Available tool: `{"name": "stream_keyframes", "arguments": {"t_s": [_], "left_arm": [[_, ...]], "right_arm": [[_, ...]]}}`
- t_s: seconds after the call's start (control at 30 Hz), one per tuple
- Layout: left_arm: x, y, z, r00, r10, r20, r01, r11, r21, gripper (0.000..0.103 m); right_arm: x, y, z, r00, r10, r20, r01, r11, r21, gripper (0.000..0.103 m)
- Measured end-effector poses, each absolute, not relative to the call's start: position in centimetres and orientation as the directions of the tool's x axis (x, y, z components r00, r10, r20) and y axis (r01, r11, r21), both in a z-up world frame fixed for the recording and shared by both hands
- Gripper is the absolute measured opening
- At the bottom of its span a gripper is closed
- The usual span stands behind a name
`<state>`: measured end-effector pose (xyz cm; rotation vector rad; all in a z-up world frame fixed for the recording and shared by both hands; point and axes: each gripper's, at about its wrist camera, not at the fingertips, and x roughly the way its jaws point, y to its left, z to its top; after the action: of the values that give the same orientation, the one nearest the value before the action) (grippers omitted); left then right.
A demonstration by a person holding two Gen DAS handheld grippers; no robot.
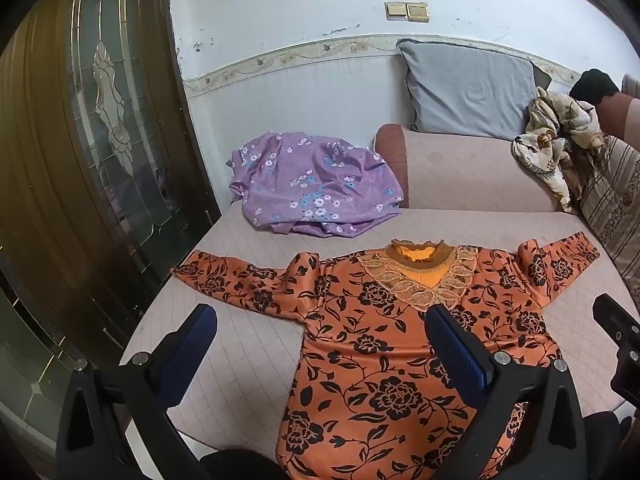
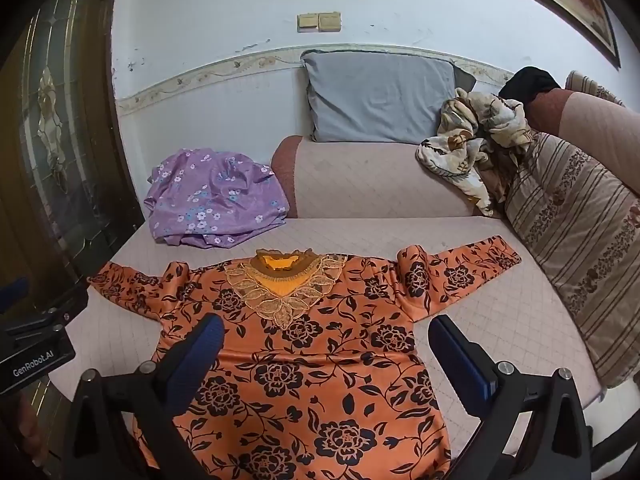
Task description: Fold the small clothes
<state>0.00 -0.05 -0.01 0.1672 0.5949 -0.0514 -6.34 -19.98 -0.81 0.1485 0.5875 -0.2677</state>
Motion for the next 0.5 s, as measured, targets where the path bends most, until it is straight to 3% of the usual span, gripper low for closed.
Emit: {"name": "stream_keyframes", "arguments": {"t_s": [0.5], "left_arm": [[0.27, 0.25, -0.73, 0.821, -0.002, -0.571, 0.100, 0.985, 0.140, 0.103]], "right_arm": [[-6.19, -20.14, -1.14, 0.792, -0.203, -0.576, 0.292, 0.954, 0.066, 0.103]]}}
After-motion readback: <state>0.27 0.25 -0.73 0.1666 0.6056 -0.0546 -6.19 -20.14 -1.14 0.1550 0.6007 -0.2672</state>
